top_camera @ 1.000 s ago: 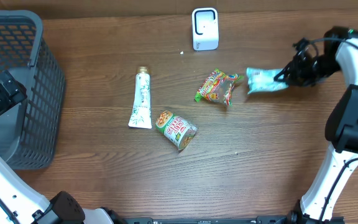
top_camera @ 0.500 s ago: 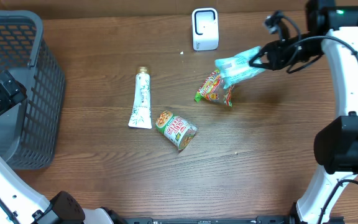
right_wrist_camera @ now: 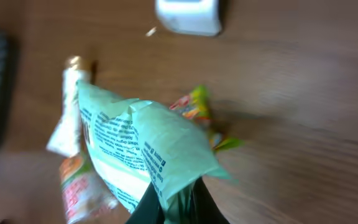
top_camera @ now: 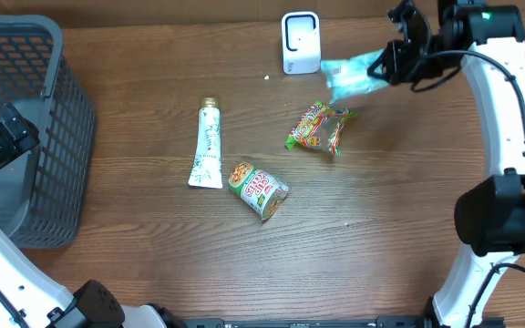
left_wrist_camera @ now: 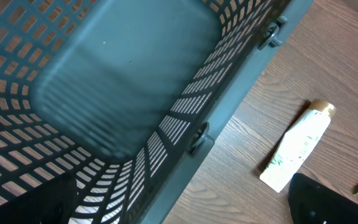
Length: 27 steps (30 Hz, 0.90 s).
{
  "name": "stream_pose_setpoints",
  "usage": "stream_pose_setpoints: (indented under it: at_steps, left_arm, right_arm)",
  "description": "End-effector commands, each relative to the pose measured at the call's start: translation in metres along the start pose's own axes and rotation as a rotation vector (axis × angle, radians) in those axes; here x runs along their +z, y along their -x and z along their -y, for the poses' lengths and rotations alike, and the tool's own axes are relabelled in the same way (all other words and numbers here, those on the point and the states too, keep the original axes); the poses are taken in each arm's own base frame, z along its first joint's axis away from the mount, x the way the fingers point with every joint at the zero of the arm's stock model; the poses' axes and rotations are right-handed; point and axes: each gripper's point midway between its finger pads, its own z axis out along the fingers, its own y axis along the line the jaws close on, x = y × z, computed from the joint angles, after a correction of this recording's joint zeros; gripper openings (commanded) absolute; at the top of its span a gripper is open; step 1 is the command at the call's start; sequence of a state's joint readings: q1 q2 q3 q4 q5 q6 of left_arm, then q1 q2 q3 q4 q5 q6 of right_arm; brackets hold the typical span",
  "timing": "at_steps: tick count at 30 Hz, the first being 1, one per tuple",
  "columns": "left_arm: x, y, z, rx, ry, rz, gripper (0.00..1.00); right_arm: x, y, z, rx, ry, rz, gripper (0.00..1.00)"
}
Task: Scan the item barcode
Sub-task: 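Lift the wipes pack and carry it toward the white scanner, then hold the wipes pack barcode in front of the scanner window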
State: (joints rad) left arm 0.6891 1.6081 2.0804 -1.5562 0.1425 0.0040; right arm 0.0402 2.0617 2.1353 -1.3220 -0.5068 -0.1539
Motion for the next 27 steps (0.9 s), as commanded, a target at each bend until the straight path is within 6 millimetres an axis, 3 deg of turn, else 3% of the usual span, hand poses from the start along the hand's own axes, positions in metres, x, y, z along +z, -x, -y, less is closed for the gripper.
stream_pose_setpoints:
  at_steps: [1, 6, 9, 11, 13, 20, 27]
  left_arm:
    - [-0.001, 0.001, 0.000, 0.014, -0.003, 0.005, 1.00]
    - [-0.001, 0.001, 0.000, 0.014, -0.003, 0.005, 1.00]
    - [-0.001, 0.000, 0.000, 0.014, -0.003, 0.004, 1.00]
    - [-0.001, 0.001, 0.000, 0.014, -0.003, 0.005, 1.00]
    - [-0.001, 0.001, 0.000, 0.014, -0.003, 0.005, 1.00]
    - [-0.001, 0.001, 0.000, 0.013, -0.003, 0.005, 1.00]
    - [-0.001, 0.000, 0.000, 0.014, -0.003, 0.004, 1.00]
  right_arm:
    - [-0.077, 0.052, -0.036, -0.063, -0.283, 0.263, 0.04]
    - [-0.121, 0.097, -0.080, -0.247, -0.555, 0.502, 0.04]
    - [-0.124, 0.120, -0.104, -0.337, -0.657, 0.609, 0.04]
    - [-0.111, 0.132, -0.116, -0.433, -0.681, 0.624, 0.04]
    - [-0.089, 0.137, -0.116, -0.534, -0.706, 0.586, 0.04]
    - [-0.009, 0.142, -0.086, -0.806, -0.791, 0.364, 0.04]
    - [0.035, 0.169, -0.051, -0.842, -0.977, 0.361, 0.04]
